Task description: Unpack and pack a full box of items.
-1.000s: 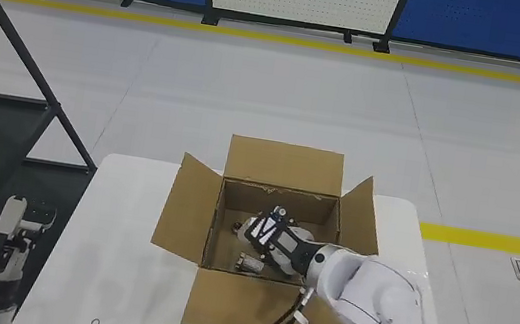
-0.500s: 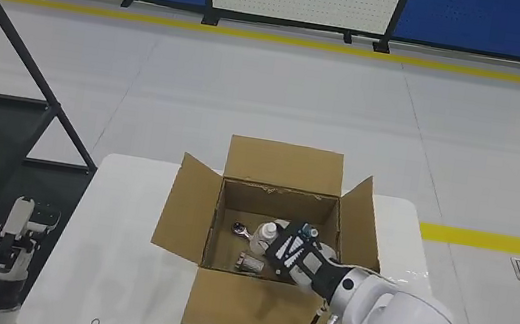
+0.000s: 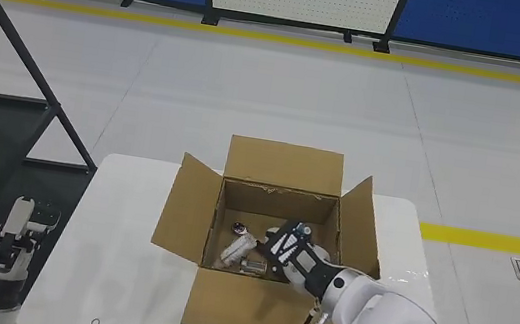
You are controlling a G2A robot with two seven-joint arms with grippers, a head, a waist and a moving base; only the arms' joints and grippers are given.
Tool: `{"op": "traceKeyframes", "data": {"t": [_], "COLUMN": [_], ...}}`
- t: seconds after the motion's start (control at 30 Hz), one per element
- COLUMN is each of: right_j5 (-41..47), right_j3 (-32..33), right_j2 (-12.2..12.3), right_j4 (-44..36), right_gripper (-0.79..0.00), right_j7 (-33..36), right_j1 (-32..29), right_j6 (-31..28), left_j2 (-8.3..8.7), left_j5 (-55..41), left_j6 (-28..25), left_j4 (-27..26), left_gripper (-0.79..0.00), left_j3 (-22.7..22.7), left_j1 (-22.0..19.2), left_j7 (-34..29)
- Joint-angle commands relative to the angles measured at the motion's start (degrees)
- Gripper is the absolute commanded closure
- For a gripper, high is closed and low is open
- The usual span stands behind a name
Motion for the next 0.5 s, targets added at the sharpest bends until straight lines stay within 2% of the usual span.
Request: {"op": "traceKeyframes", "data": {"t": [0.0,0.27,0.4,0.43,0.47], "right_j5": [0.38,0.83,2.26,2.77,3.45], "right_j3": [-0.79,-2.32,-3.57,-4.2,-4.83], "right_j2": [-0.16,-0.51,-1.28,-1.55,-1.84], "right_j4": [1.58,2.78,6.36,7.77,9.49], "right_gripper": [0.0,0.0,0.0,-0.089,-0.302], "right_j7": [0.15,1.68,4.34,4.96,5.87], "right_j1": [0.53,2.23,5.97,7.28,8.67], "right_j6": [0.63,2.1,7.11,8.11,9.2], "left_j2": [0.0,-0.02,-0.09,-0.12,-0.15], "left_j5": [0.0,-0.58,-1.01,-0.99,-1.01], "left_j6": [0.0,0.14,0.05,0.03,0.05], "left_j4": [0.0,-0.1,-0.49,-0.62,-0.79], "left_gripper": [-0.785,-0.785,-0.785,-0.785,-0.785], "left_j3": [0.0,0.17,0.12,0.14,0.19], "left_j1": [0.0,0.06,0.55,0.72,0.91], "left_j7": [0.0,0.05,0.75,1.03,1.32]}}
